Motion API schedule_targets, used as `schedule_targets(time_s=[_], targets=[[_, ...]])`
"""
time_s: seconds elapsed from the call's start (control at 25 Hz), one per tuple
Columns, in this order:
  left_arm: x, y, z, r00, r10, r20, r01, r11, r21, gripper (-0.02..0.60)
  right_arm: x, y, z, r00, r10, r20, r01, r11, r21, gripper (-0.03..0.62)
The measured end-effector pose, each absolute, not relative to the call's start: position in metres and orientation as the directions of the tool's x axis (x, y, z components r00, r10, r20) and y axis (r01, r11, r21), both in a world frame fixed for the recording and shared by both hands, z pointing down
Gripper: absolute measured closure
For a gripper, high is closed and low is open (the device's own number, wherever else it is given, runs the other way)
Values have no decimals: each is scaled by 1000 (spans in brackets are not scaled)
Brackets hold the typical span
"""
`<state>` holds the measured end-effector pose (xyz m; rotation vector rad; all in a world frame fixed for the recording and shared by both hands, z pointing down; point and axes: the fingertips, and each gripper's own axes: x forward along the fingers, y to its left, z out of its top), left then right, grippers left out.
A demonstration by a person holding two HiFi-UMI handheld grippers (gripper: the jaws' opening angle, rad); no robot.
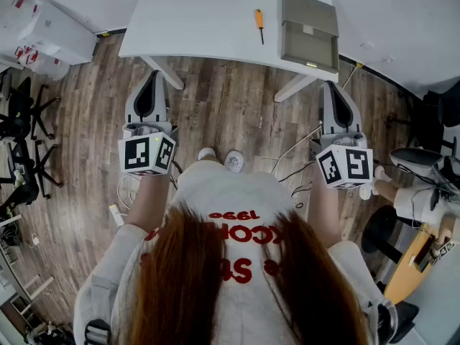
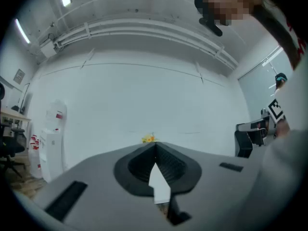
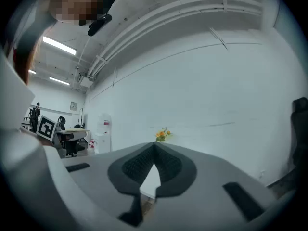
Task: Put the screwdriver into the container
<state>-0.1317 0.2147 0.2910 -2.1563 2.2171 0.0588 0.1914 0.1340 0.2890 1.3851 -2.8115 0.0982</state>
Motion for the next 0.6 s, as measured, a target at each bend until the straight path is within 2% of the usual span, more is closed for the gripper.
schedule_targets(time_s=[0.28,0.6], targets=[[-130,212,293,-40,-998,-52,-999,40,-8,574,185,132,281,-646,-764,-11,-759,643,-96,589],[-139,205,297,-42,-998,-36,-999,42,-1,574,171,128,283,-666,-746,2,-742,661,-113,589]])
